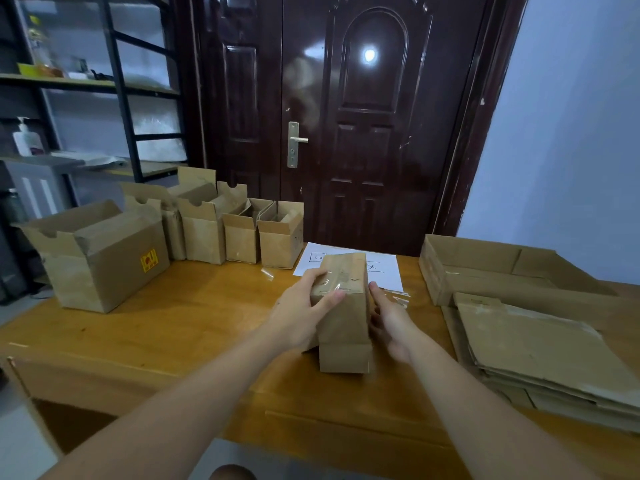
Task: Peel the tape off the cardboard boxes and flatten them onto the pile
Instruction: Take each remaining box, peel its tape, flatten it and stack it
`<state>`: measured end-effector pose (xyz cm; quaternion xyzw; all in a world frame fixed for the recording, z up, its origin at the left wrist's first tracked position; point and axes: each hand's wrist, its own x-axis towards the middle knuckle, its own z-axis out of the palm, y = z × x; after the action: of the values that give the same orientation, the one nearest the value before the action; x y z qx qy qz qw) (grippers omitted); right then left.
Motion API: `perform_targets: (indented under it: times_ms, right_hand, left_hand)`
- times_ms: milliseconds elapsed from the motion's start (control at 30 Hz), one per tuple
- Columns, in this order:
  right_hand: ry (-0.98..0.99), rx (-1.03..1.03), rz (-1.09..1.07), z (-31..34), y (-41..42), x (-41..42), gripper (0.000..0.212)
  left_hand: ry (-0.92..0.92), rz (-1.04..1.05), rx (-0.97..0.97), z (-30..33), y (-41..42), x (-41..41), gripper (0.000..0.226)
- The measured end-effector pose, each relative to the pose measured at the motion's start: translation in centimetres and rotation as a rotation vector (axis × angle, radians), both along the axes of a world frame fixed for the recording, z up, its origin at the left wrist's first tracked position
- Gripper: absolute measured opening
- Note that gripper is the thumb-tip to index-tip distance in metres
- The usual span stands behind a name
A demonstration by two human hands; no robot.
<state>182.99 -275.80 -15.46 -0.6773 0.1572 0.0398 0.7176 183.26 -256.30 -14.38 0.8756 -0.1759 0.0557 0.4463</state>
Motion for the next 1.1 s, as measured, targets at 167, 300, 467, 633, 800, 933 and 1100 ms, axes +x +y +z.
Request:
perform_targets:
  times_ms: [167,300,467,633,800,933,1100]
  right_hand:
    - [-0.009,0.061,0.033,0.6,1.0,-0.3,0.033]
    - [-0.024,0.120,0.050,1.1,1.6,0.0,0.051]
    - [-0.117,-0.386,-0.004,0.9,0.1,0.1,0.056]
    - [-0.404,-0.702,0.100,1.6,-2.0,-1.1,0.050]
    - [-0.522,-0.918,0.284,2.2,-3.6,-3.3,0.079]
    - [-0.616,-1.188,0.278,1.7,-3.8,-3.8,0.087]
    - [-0.770,-1.379,0.205,2.2,-2.6,-3.2,0.080]
  left_hand:
    - [-0.050,0.083,-0.067,1.0,0.0,-0.1,0.083]
    - [-0.069,0.124,-0.047,1.2,0.1,-0.1,0.079]
    - [-0.109,0.097,0.058,1.0,0.3,-0.1,0.080]
    - [-0.130,0.097,0.063,1.2,-1.1,0.1,0.077]
    - [-0.139,0.084,0.077,0.9,-2.7,0.3,0.076]
    - [-0.240,0.029,0.172,1.5,-2.2,0.4,0.080]
    - [-0.518,-0.123,0.518,1.8,-0.5,0.0,0.083]
